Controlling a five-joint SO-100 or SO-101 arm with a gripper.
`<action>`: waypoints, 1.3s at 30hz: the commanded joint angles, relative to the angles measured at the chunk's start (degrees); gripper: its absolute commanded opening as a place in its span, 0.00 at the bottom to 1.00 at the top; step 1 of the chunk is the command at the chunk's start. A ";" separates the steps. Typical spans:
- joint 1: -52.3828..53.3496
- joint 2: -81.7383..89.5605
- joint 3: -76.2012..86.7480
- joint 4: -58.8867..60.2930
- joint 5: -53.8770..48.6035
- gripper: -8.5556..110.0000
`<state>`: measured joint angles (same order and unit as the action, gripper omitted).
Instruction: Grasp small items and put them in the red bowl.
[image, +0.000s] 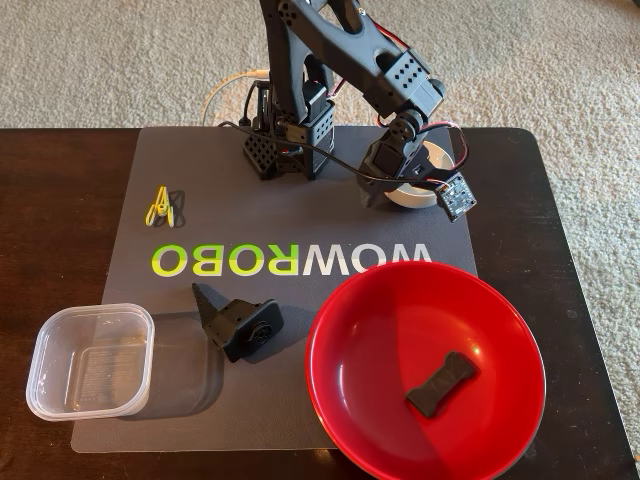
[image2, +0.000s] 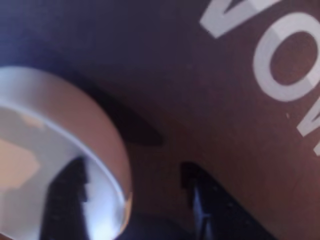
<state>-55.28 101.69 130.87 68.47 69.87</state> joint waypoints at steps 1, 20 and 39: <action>0.97 -1.41 0.00 -2.37 -2.55 0.07; 6.15 25.14 -3.25 -2.46 -16.87 0.07; 22.32 33.13 -18.37 -5.80 -28.04 0.07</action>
<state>-38.32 138.96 120.32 66.18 42.45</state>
